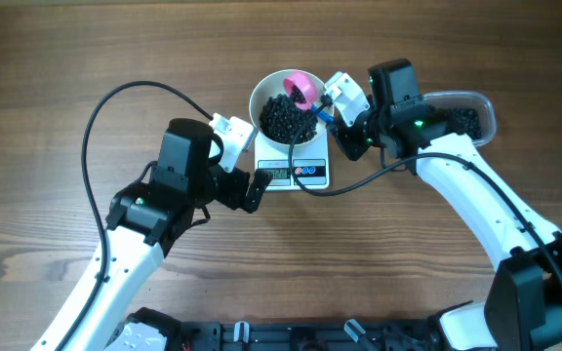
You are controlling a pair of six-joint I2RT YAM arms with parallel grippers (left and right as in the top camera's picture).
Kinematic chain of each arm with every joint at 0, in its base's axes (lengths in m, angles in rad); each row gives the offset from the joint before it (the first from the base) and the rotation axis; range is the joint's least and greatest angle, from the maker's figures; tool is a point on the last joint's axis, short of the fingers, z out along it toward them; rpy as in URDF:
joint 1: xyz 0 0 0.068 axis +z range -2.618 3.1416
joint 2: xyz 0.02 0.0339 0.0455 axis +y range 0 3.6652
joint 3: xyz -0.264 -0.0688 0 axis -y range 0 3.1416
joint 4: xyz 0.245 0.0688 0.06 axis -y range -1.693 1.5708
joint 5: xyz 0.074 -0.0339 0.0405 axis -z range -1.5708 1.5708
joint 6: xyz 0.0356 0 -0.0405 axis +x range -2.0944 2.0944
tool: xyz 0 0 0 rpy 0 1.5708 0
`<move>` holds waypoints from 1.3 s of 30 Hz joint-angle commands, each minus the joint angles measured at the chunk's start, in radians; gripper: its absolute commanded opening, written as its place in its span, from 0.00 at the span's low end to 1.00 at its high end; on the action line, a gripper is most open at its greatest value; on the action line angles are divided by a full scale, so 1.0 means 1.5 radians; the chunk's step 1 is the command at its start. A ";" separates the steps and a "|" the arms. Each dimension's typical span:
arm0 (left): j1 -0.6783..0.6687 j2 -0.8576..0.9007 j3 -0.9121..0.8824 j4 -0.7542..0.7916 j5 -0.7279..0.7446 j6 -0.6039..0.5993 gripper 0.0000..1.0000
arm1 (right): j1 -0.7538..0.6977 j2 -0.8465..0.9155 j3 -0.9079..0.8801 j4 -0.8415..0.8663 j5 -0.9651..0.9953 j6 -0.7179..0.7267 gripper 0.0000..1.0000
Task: Scoop item into bowl and weigh 150g on scale
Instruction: 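Tip the scoop over the bowl to pour the beans in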
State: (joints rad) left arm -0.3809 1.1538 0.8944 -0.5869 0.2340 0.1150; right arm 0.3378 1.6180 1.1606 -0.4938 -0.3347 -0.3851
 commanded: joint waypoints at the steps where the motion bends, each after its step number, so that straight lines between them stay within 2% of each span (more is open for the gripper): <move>1: -0.002 0.005 -0.003 -0.001 0.006 0.008 1.00 | 0.002 0.009 0.006 0.014 -0.014 0.037 0.04; 3: -0.002 0.005 -0.003 0.000 0.006 0.008 1.00 | 0.002 0.009 0.006 0.014 -0.029 0.045 0.05; 6: -0.002 0.005 -0.003 -0.001 0.006 0.008 1.00 | 0.005 0.009 0.006 0.002 -0.058 -0.025 0.04; 10: -0.002 0.005 -0.003 0.000 0.006 0.008 1.00 | 0.005 0.009 0.006 0.007 -0.016 0.035 0.04; 20: -0.002 0.005 -0.003 -0.001 0.006 0.008 1.00 | 0.006 0.009 0.006 0.008 -0.021 0.050 0.04; 29: -0.002 0.005 -0.003 -0.001 0.006 0.008 1.00 | 0.006 0.009 0.006 0.007 -0.021 0.047 0.04; 34: -0.002 0.005 -0.003 0.000 0.006 0.008 1.00 | 0.008 0.009 0.006 0.004 -0.020 -0.022 0.04; 39: -0.002 0.005 -0.003 0.000 0.006 0.008 1.00 | 0.008 0.009 0.006 0.013 -0.010 -0.020 0.04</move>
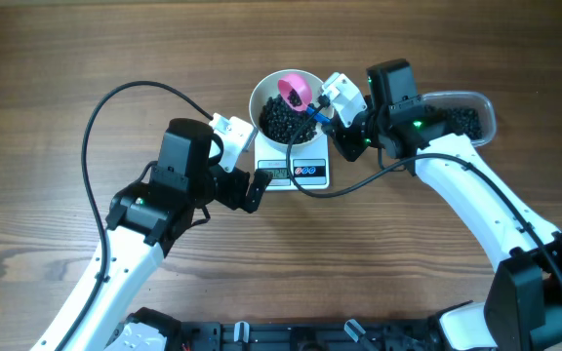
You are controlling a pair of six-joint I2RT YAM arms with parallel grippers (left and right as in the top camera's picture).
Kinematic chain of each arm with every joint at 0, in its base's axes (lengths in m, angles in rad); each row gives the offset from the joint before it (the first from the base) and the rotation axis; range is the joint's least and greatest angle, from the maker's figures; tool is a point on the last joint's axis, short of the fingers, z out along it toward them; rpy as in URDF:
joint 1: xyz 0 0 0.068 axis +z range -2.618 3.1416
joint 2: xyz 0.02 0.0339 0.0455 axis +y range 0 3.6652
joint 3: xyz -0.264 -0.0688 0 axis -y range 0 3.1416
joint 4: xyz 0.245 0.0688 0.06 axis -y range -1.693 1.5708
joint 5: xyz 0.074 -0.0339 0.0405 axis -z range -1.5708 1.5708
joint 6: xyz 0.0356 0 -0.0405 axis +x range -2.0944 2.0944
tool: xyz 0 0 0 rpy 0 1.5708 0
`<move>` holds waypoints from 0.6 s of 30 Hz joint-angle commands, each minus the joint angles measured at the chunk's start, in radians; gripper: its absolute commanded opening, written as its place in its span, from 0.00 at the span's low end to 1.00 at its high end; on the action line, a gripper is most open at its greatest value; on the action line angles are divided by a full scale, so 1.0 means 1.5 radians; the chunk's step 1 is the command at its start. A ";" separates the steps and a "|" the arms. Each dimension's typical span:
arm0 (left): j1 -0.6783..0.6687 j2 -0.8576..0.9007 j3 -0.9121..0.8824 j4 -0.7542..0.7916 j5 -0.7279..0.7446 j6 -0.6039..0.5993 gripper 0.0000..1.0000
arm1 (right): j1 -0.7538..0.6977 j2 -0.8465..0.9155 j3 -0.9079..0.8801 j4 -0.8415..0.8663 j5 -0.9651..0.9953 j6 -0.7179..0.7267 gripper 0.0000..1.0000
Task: Scoop item into bowl and weigh 150g on scale
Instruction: 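Tip the scoop over the bowl to pour the beans in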
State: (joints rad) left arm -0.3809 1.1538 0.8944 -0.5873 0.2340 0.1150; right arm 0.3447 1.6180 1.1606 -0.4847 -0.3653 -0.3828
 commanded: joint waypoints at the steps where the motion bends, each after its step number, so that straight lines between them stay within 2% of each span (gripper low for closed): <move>1: -0.002 0.005 -0.003 0.000 0.006 0.008 1.00 | 0.004 0.009 0.006 0.008 0.016 -0.021 0.04; 3: -0.002 0.005 -0.003 0.000 0.006 0.008 1.00 | 0.004 0.009 0.006 0.008 0.007 -0.004 0.04; 5: -0.002 0.005 -0.003 0.000 0.006 0.008 1.00 | 0.009 0.009 0.006 -0.008 -0.032 -0.063 0.04; 7: -0.002 0.005 -0.003 0.000 0.006 0.008 1.00 | 0.016 0.009 0.006 -0.016 -0.002 -0.109 0.04; 11: -0.002 0.005 -0.003 0.000 0.006 0.008 1.00 | 0.016 0.009 0.006 0.002 0.085 -0.040 0.04; 13: -0.002 0.005 -0.003 0.000 0.006 0.008 1.00 | 0.016 0.009 0.006 0.005 0.081 -0.018 0.04; 18: -0.002 0.005 -0.003 0.000 0.006 0.008 1.00 | 0.017 0.009 0.006 -0.001 0.040 -0.058 0.04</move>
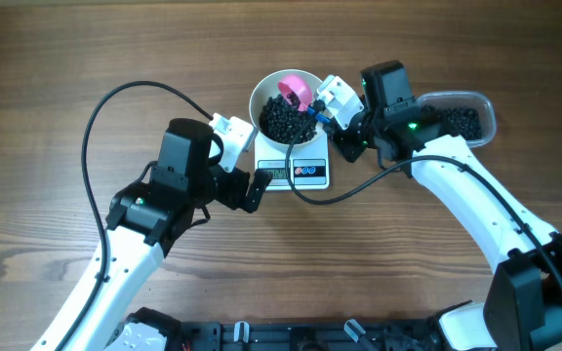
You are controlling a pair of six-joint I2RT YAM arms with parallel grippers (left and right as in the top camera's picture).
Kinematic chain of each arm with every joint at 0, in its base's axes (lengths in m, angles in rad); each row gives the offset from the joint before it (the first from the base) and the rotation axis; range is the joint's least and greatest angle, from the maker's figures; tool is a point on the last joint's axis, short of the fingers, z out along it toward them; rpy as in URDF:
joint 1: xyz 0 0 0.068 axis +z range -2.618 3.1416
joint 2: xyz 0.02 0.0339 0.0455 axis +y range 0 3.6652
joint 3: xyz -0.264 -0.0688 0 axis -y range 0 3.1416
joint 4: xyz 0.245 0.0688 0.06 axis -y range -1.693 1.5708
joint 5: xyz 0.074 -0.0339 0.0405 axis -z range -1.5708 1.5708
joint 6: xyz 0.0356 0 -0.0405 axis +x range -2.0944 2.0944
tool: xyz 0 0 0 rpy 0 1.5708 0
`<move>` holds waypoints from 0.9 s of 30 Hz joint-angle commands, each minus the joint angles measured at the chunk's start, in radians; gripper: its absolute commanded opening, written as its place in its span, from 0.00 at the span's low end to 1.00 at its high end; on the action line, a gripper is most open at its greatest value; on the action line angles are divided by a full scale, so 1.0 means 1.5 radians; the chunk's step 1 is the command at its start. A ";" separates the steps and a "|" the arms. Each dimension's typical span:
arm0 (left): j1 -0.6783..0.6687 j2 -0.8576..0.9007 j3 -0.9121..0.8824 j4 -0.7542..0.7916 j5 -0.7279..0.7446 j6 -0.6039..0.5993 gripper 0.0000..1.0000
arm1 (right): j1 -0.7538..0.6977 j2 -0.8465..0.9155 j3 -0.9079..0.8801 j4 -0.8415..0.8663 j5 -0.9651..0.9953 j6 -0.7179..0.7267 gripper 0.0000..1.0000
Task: Scoop item into bowl and weigh 150g on scale
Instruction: 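Tip the scoop over the bowl to pour the beans in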
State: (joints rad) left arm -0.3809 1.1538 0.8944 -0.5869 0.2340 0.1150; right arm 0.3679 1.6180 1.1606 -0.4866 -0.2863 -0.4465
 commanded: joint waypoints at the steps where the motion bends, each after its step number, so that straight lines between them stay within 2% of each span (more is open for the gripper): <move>1: -0.002 0.005 -0.003 0.000 0.006 0.008 1.00 | 0.001 0.009 0.006 0.005 -0.008 -0.009 0.04; 5: -0.002 0.005 -0.003 0.000 0.006 0.008 1.00 | 0.001 0.009 0.006 0.012 -0.012 0.062 0.04; 8: -0.002 0.005 -0.003 -0.001 0.006 0.008 1.00 | 0.002 0.009 0.006 -0.001 -0.046 0.021 0.04; 14: -0.002 0.005 -0.003 0.000 0.006 0.008 1.00 | 0.001 0.009 0.006 0.002 -0.027 0.043 0.04; 19: -0.002 0.005 -0.003 0.000 0.006 0.008 1.00 | 0.001 0.009 0.006 -0.002 -0.024 -0.005 0.04; 23: -0.002 0.005 -0.003 -0.001 0.006 0.008 1.00 | 0.001 0.009 0.006 0.005 0.014 0.004 0.07; 27: -0.002 0.005 -0.003 -0.001 0.006 0.008 1.00 | 0.002 0.009 0.006 -0.001 -0.020 0.013 0.04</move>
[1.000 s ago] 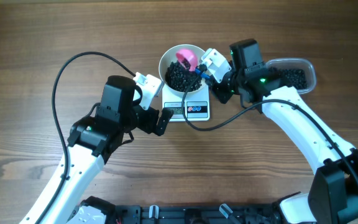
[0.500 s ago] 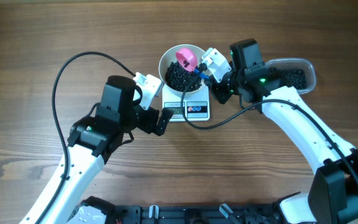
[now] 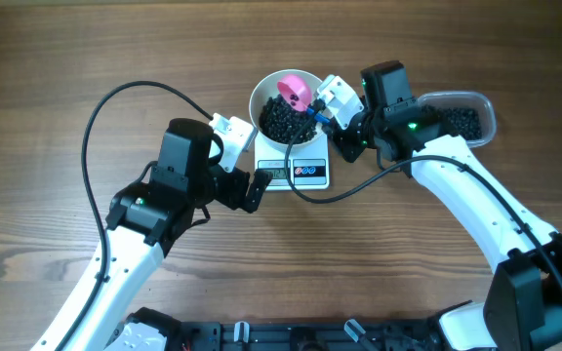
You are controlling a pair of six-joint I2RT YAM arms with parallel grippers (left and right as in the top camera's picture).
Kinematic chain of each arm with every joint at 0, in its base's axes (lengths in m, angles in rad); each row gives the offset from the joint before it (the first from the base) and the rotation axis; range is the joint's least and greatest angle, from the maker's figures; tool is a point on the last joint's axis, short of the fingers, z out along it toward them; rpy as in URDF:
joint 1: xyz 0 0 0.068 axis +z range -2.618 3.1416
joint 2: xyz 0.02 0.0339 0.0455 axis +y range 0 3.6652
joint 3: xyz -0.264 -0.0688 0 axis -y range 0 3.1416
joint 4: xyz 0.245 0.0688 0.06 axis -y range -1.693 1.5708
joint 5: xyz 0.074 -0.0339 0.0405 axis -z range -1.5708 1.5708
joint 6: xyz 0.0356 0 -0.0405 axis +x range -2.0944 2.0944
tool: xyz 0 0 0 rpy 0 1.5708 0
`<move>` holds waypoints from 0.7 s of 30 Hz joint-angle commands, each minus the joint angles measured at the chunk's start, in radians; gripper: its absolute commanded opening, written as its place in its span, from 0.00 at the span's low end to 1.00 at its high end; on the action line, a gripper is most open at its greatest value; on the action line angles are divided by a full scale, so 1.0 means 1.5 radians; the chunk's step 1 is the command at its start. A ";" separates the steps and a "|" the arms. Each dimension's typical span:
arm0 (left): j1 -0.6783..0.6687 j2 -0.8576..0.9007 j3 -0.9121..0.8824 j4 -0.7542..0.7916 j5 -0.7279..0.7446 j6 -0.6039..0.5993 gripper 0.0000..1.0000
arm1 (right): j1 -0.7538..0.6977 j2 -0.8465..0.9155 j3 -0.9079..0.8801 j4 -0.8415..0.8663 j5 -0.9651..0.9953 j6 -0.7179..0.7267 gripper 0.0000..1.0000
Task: Scoop item into bowl and weigh 150g on scale
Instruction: 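Tip the scoop over the bowl to pour the beans in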
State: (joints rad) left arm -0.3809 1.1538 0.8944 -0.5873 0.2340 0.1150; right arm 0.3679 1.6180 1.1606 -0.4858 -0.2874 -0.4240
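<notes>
A white bowl point(image 3: 273, 109) filled with small black beans stands on the white scale point(image 3: 301, 174), whose display faces the near side. The pink scoop point(image 3: 293, 92) rests its head on the beans at the bowl's far right. My right gripper point(image 3: 320, 113) is shut on the scoop's blue handle at the bowl's right rim. My left gripper point(image 3: 253, 189) hovers by the scale's left edge, and its jaw gap is hidden from above.
A clear plastic tub point(image 3: 461, 117) of black beans lies at the far right, partly under my right arm. A black cable point(image 3: 100, 117) loops over the wooden table point(image 3: 66, 58) at the left.
The scoop's pink head sits a touch further left in the bowl. Both arms are otherwise where they were.
The right gripper held the pink scoop over the bowl's far right rim. The scoop head then lay further left over the beans, and the right wrist shifted slightly left with it. The left arm stayed by the scale throughout.
</notes>
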 commanded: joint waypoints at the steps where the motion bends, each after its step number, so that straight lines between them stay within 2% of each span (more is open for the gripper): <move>1: -0.002 0.005 -0.003 0.000 0.006 0.008 1.00 | 0.002 0.009 0.006 -0.006 -0.030 -0.020 0.04; 8: -0.002 0.005 -0.003 0.000 0.006 0.008 1.00 | 0.002 0.009 0.006 0.006 0.014 -0.017 0.04; 11: -0.002 0.005 -0.003 0.000 0.006 0.008 1.00 | 0.002 0.009 0.006 -0.001 0.019 -0.056 0.04; 15: -0.002 0.005 -0.003 0.000 0.006 0.008 1.00 | 0.002 0.009 0.006 0.010 0.022 -0.027 0.04; 17: -0.002 0.005 -0.003 0.000 0.006 0.008 1.00 | 0.002 0.009 0.006 0.010 -0.003 -0.014 0.04; 21: -0.002 0.005 -0.003 0.000 0.006 0.008 1.00 | 0.004 0.009 0.006 0.006 -0.039 -0.066 0.04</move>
State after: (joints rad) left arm -0.3809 1.1538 0.8944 -0.5869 0.2340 0.1150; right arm 0.3679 1.6180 1.1606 -0.4786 -0.2939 -0.4767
